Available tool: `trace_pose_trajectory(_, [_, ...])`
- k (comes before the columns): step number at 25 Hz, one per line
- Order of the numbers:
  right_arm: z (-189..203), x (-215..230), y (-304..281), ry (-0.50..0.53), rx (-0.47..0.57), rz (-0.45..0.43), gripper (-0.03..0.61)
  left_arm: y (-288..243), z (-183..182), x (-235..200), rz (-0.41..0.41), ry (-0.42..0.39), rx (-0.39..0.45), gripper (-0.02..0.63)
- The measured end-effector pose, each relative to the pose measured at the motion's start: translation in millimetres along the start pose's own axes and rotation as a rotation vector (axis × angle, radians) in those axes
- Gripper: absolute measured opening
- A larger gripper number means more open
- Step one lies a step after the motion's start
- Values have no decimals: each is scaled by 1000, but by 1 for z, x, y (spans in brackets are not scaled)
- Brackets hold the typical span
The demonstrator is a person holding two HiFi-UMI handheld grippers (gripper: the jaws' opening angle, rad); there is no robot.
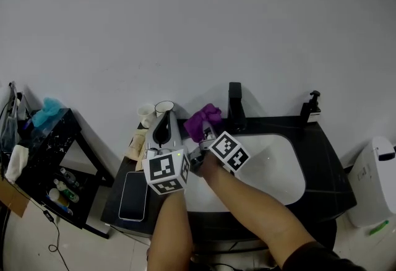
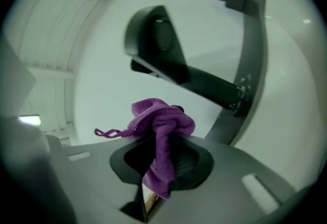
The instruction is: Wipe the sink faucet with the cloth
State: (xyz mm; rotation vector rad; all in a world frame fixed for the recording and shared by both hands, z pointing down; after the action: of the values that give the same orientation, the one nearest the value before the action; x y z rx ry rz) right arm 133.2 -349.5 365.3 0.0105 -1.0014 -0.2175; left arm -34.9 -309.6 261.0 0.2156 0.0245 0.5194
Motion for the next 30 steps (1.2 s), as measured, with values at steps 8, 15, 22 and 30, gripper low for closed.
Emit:
trace_pose_trajectory(8, [-5, -83, 45, 607, -121, -232, 69, 6, 3, -12, -91, 58, 6, 17])
trace_pose_trajectory(15, [-35, -111, 123, 1123, -84, -351, 71, -7, 22, 1, -5, 145, -74, 17])
trace_pose_trajectory(22, [-127, -72, 163, 1369, 38, -87, 74, -23, 45, 30, 105, 110, -189, 17])
trace_pose_trajectory(30, [-167, 29, 159, 1153, -123, 252, 89, -31, 65, 56, 145, 24, -320, 17])
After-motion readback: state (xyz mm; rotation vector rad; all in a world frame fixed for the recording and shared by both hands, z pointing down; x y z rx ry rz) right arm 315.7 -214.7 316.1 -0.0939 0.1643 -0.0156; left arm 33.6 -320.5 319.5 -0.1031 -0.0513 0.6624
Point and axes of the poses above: the fingertips, and each gripper's own axes: y backward along the fingers, x to its right, z out of its underside, the point moved 7 cm from there along y, backward along the fingers, and after that the axes turned 13 degrees about -x, right-handed, at the moved point
